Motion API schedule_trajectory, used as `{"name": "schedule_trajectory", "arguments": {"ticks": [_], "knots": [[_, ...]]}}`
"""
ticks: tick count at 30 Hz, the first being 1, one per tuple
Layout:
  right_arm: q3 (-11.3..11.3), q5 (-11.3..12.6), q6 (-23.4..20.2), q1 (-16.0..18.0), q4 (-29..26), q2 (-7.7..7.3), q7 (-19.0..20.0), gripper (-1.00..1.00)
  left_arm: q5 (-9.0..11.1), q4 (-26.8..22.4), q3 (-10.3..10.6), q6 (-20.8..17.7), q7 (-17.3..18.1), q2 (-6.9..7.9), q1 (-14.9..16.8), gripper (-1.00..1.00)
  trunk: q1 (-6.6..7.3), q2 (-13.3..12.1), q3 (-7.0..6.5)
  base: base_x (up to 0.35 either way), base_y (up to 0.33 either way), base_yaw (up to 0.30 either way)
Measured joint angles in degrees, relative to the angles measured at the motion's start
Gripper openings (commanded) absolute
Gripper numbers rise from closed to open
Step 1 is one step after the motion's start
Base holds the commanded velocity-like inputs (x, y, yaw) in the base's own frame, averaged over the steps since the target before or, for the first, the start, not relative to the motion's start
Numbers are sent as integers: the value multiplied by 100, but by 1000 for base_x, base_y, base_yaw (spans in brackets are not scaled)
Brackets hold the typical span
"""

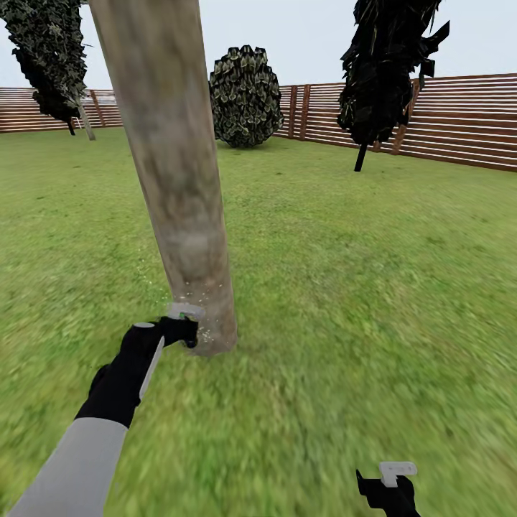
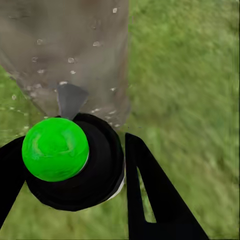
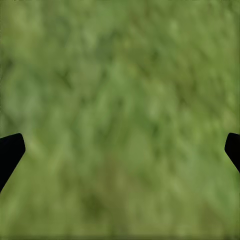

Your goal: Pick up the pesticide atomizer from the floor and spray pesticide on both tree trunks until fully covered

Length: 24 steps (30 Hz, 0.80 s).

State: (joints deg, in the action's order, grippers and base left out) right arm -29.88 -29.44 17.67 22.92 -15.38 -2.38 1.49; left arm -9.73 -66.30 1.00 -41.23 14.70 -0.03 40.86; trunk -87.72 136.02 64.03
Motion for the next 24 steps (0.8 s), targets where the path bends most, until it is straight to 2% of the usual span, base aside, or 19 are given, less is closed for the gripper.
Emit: {"name": "schedule_trajectory", "arguments": {"ticks": [2,3,6,7,9,11,13,15,17,19,21,22,24], "knots": [[0,0,0,2,0,1,0,100,-12,-169,101,-123,-1,-198,1,-100,0,0,0,0,0,0],[0,0,0,2,0,1,0,100,-45,-276,103,-186,-2,-223,1,-100,0,0,0,0,0,0],[0,0,0,1,0,1,0,100,-85,-453,29,-305,-3,-173,8,-100,0,0,0,0,0,0],[0,0,0,1,0,1,0,100,-136,-517,-234,-324,6,-110,10,-100,0,0,0,0,0,0],[0,0,0,2,0,1,0,100,-107,-549,-524,-345,38,9,13,-100,0,0,0,0,0,0],[0,0,0,2,0,1,0,100,-101,-556,-617,-350,165,189,14,-100,0,0,0,0,0,0],[0,0,0,2,0,0,0,100,-107,-559,-663,-362,423,465,18,-100,0,0,0,0,0,0],[0,0,0,2,0,0,0,100,-86,-559,-699,-377,485,577,18,-100,0,0,0,0,0,0],[0,0,0,2,0,0,0,100,-60,-572,-785,-386,503,595,18,-100,0,0,0,0,0,0],[0,0,0,0,0,0,0,100,-39,-668,-773,-433,506,561,13,-100,0,0,0,0,0,0],[0,0,0,2,0,0,0,100,-25,-894,-710,-774,512,520,8,-100,0,0,0,0,0,0],[0,0,0,1,0,0,0,100,25,-1093,-537,-1077,516,456,8,-100,0,0,0,0,0,0],[0,0,0,2,0,1,0,100,2,-1267,-335,-1216,515,371,17,-100,0,0,0,0,0,0]]}}
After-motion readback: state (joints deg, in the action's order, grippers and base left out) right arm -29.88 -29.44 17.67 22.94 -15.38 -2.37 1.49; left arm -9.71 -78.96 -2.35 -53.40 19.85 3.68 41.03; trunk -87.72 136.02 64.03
